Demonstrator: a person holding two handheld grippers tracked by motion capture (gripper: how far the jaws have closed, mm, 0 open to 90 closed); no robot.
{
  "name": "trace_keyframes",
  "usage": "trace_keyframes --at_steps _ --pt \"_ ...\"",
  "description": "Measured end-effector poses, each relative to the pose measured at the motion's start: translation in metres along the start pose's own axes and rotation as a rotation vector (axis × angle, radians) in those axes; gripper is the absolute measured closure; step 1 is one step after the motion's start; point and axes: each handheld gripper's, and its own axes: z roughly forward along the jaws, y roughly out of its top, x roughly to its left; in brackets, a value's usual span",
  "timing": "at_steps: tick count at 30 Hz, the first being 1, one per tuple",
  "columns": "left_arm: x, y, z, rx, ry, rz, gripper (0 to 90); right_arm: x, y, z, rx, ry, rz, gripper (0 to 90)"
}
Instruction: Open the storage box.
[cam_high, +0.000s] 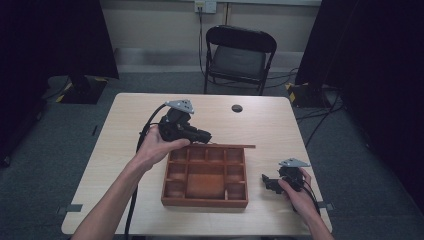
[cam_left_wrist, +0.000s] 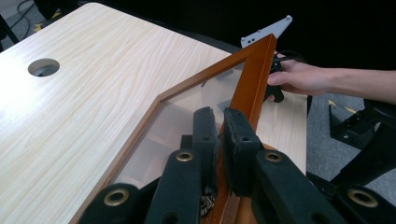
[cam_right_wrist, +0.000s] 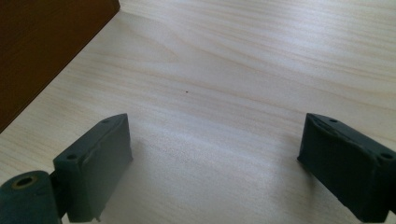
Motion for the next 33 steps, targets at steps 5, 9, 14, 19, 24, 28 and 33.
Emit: trace_keyframes --at_steps 5,9,14,19,24,28,33 --pt "0.0013 -0.0001 -0.0003 -0.007 -0.002 -0.005 83.7 0.0 0.0 0.0 0.0 0.0 0.0 8.5" --pt "0.0024 -0.0002 0.0005 -0.016 -0.006 -0.012 83.6 0.0 0.0 0.0 0.0 0.0 0.0 8.5" --pt "0.0017 -0.0008 0.0001 -0.021 0.005 -0.007 83.6 0.0 0.0 0.0 0.0 0.0 0.0 8.5" --pt "0.003 -0.0001 -0.0001 -0.024 0.0 -0.004 83.7 -0.0001 0.0 0.0001 0.0 0.0 -0.001 8.5" --pt "0.0049 0.001 -0.0005 -0.03 0.001 -0.009 83.7 0.0 0.0001 0.0001 0.0 0.001 0.0 8.4" --pt "0.0077 0.0014 -0.0002 -0.046 -0.004 -0.023 83.8 -0.0001 0.0003 0.0003 0.0 0.003 -0.003 8.3" --pt "0.0086 0.0025 -0.0005 -0.05 0.004 -0.022 83.9 0.0 0.0003 0.0003 0.0 0.003 -0.003 8.3"
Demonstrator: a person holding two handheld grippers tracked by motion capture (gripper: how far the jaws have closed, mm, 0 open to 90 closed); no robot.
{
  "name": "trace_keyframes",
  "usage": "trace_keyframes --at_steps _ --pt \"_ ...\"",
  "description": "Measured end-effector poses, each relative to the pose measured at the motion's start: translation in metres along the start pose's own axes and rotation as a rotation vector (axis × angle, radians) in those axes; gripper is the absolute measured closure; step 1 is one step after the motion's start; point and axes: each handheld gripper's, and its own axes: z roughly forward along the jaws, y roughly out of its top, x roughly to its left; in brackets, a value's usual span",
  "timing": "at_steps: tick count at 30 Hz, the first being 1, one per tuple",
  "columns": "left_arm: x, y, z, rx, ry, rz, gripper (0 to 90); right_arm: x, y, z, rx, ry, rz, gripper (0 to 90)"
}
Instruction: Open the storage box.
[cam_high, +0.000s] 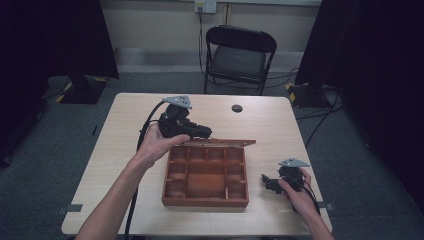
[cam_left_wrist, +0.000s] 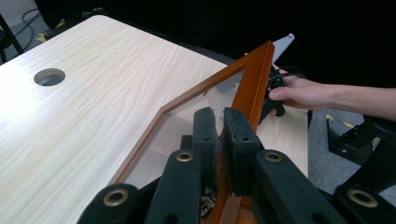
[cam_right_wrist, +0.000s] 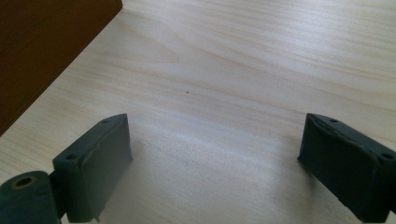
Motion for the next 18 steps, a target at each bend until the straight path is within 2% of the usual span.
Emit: trace_keyframes --at_steps 8,10,14,18 --pt "0.0019 0.0023 -0.0007 -0.005 0.008 0.003 84.0 0.0 0.0 0.0 0.001 0.0 -0.001 8.3" --pt "0.0036 0.0023 -0.0006 -0.007 0.0 0.002 84.0 0.0 0.0 0.0 0.0 0.001 0.0 8.3" --pt "0.0035 0.0047 -0.001 -0.001 0.012 0.004 83.9 0.0 0.0 0.0 0.001 0.001 -0.002 8.3" --pt "0.0049 0.0051 -0.0011 -0.014 0.018 0.011 83.4 0.0 0.0 0.0 0.001 0.001 -0.001 8.3"
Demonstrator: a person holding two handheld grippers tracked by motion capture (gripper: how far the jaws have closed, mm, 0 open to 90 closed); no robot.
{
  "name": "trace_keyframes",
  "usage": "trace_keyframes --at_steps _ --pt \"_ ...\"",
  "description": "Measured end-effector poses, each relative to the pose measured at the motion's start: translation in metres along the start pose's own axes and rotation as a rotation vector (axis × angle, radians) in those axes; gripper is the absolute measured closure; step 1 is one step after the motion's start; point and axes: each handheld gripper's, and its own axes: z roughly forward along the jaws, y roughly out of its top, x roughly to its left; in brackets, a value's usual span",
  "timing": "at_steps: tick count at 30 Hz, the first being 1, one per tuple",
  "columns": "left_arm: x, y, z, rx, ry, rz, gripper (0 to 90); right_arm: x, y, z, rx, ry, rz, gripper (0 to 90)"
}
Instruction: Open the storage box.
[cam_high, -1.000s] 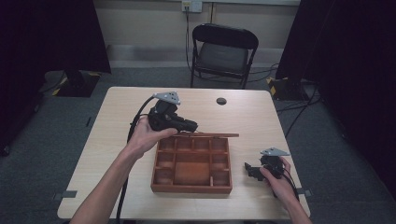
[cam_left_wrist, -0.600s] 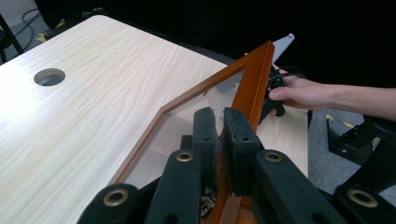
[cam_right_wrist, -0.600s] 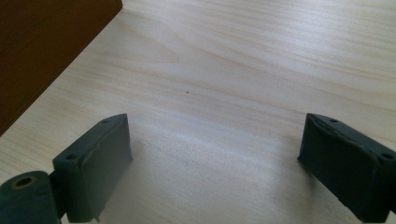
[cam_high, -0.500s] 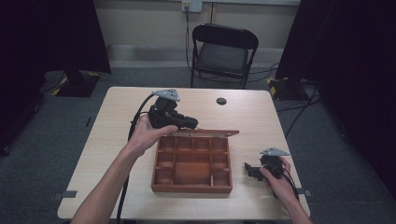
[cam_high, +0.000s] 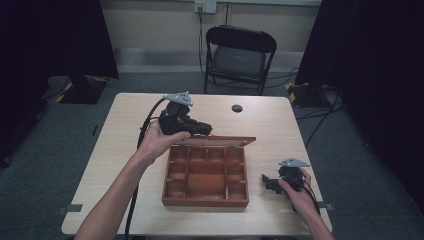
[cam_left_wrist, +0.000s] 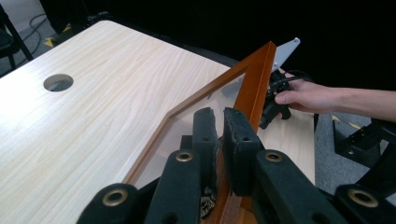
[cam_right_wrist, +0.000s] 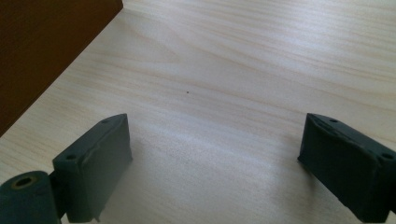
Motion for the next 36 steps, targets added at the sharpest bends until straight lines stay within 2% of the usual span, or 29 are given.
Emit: trace_keyframes --at_steps 4,8,11,36 --pt "0.0024 -0.0002 -0.0009 -0.007 0.0 -0.013 82.9 0.0001 0.0 0.0 -0.001 0.0 0.001 8.3" --pt "0.0017 -0.0007 -0.0009 -0.013 0.007 -0.007 81.2 0.0001 0.0 0.0 -0.001 0.0 0.001 8.3" --pt "-0.0014 0.0 -0.0008 -0.005 0.027 0.014 80.7 0.0001 0.0 0.0 -0.001 0.0 0.0 8.4" --pt "-0.0002 -0.0021 -0.0013 -0.018 0.023 0.0 79.3 0.0001 0.0 0.0 -0.001 0.0 0.001 8.3"
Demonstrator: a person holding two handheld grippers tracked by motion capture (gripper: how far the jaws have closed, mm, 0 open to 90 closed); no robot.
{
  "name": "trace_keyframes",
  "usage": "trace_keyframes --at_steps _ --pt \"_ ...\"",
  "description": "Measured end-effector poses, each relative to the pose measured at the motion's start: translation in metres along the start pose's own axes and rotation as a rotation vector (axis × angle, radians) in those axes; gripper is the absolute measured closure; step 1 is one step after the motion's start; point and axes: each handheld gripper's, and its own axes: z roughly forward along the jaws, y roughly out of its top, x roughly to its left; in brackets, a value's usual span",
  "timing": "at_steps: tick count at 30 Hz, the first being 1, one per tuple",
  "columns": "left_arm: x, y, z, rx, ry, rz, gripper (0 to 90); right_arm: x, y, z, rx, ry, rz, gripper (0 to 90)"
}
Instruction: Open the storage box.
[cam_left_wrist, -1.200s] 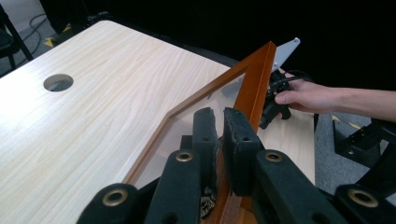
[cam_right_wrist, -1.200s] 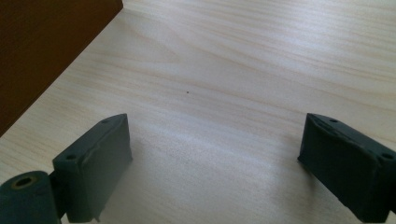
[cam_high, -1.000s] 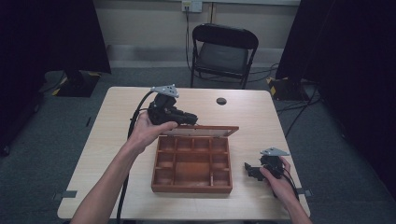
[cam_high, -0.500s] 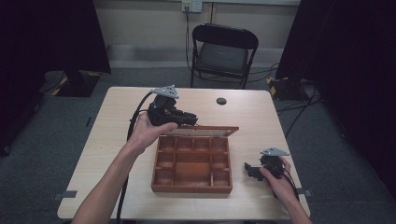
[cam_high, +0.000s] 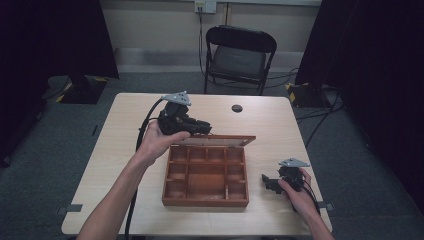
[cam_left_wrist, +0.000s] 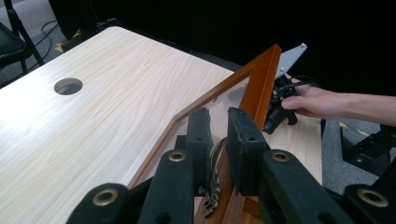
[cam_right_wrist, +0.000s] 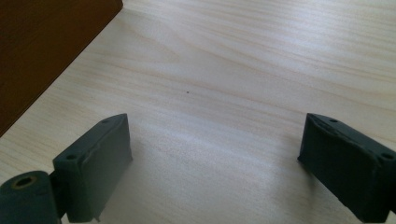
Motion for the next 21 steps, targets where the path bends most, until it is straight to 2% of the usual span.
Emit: trace_keyframes --at_steps 21 --pt "0.0002 -0.0001 0.0001 -0.003 -0.001 -0.004 79.6 0.0 0.0 0.0 0.0 0.0 0.0 8.3"
